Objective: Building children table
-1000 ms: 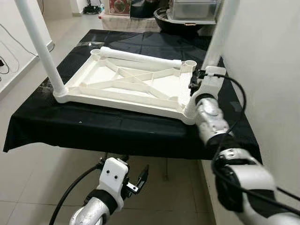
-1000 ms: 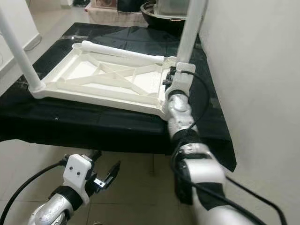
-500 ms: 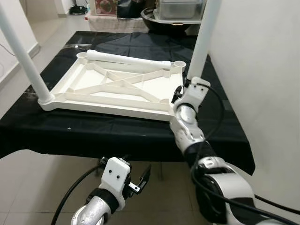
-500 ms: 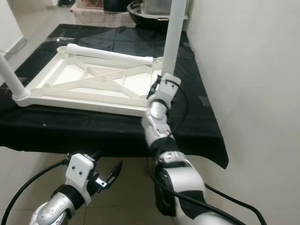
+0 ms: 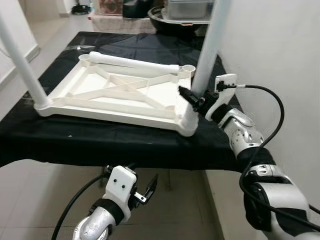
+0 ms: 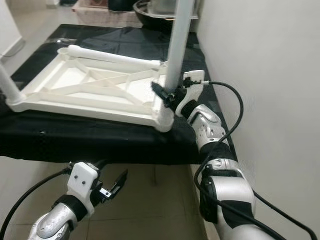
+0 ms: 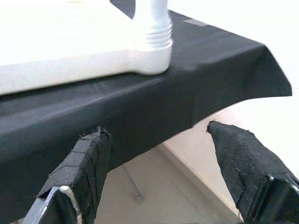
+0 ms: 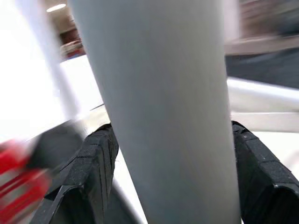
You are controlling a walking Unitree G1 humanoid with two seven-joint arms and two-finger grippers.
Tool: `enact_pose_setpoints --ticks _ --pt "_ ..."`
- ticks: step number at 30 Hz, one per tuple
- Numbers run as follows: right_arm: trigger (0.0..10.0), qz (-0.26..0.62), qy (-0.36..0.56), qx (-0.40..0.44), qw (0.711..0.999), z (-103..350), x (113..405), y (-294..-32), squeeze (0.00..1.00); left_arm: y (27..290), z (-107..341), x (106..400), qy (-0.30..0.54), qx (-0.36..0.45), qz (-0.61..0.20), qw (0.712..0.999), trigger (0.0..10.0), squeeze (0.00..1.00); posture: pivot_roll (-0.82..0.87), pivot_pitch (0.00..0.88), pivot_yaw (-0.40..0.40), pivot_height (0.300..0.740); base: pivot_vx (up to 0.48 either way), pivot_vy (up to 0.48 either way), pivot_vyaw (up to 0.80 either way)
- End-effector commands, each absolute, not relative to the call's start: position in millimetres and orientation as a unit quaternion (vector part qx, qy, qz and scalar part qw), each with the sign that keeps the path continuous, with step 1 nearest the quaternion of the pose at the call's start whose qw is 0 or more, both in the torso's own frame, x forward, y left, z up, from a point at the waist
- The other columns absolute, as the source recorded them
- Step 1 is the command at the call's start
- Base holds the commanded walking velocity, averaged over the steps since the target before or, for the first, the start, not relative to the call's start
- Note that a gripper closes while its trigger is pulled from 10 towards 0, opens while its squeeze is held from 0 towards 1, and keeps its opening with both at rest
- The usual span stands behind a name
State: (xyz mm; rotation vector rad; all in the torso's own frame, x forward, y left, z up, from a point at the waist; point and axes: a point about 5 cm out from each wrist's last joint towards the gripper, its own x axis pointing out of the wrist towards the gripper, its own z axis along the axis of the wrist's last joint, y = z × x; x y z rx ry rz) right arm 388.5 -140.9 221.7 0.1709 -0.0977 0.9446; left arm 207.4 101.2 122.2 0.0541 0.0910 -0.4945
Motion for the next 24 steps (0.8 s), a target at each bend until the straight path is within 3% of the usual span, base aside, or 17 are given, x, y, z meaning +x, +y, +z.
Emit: enact_pose_setpoints --ticks 1,6,10,11,12,15,17,19,20,21,22,24 --pt "10.0 0.533 -0.016 0.062 0.844 214.0 381.7 -123.8 0.0 101.4 115.7 205.1 0.058 0.031 -0.246 0.967 10.0 0.0 0.17 0.125 -0.046 0.74 0.0 0.0 0.0" --pt "10.0 0.607 -0.002 0.038 0.794 218.8 378.5 -106.4 0.0 101.5 116.9 204.3 0.057 0.031 -0.243 0.968 10.0 0.0 0.17 0.131 -0.053 0.74 0.0 0.0 0.0" --pt "10.0 0.625 0.001 0.037 0.78 220.8 377.2 -104.0 0.0 101.7 117.0 204.1 0.056 0.031 -0.242 0.968 10.0 0.0 0.18 0.132 -0.054 0.74 0.0 0.0 0.0" --pt "0.0 0.629 0.0 0.028 0.777 222.2 377.2 -102.2 0.0 101.6 117.2 203.8 0.056 0.03 -0.241 0.968 10.0 0.0 0.17 0.134 -0.057 0.74 0.0 0.0 0.0" --pt "0.0 0.629 0.0 0.028 0.777 222.2 377.2 -102.2 0.0 101.6 117.2 203.8 0.056 0.03 -0.241 0.968 10.0 0.0 0.17 0.134 -0.057 0.74 0.0 0.0 0.0" --pt "0.0 0.569 0.0 0.005 0.822 221.3 385.5 -101.9 0.0 101.0 117.3 203.8 0.056 0.028 -0.242 0.968 10.0 0.0 0.17 0.133 -0.056 0.74 0.0 0.0 0.0" --pt "0.0 0.548 -0.003 0.003 0.836 220.5 387.6 -103.2 0.0 100.9 117.2 203.9 0.056 0.027 -0.242 0.968 10.0 0.0 0.17 0.133 -0.056 0.74 0.0 0.0 0.0" --pt "0.0 0.46 -0.015 0.009 0.888 219.3 396.1 -111.7 0.0 100.6 116.8 204.4 0.057 0.026 -0.242 0.968 10.0 0.0 0.16 0.13 -0.054 0.74 0.0 0.0 0.0" --pt "0.0 0.46 -0.015 0.009 0.888 219.3 396.1 -111.7 0.0 100.6 116.8 204.4 0.057 0.026 -0.242 0.968 10.0 0.0 0.16 0.13 -0.054 0.74 0.0 0.0 0.0" --pt "0.0 0.425 -0.016 0.017 0.905 218.7 399.3 -115.5 0.0 100.6 116.7 204.6 0.057 0.026 -0.242 0.968 10.0 0.0 0.16 0.129 -0.053 0.74 0.0 0.0 0.0" --pt "0.0 0.346 -0.023 0.041 0.937 216.8 404.4 -124.8 0.0 100.3 116.5 204.9 0.056 0.026 -0.243 0.968 10.0 0.0 0.16 0.127 -0.053 0.74 0.0 0.0 0.0" --pt "0.0 0.346 -0.023 0.041 0.937 216.8 404.4 -124.8 0.0 100.3 116.5 204.9 0.056 0.026 -0.243 0.968 10.0 0.0 0.16 0.127 -0.053 0.74 0.0 0.0 0.0"
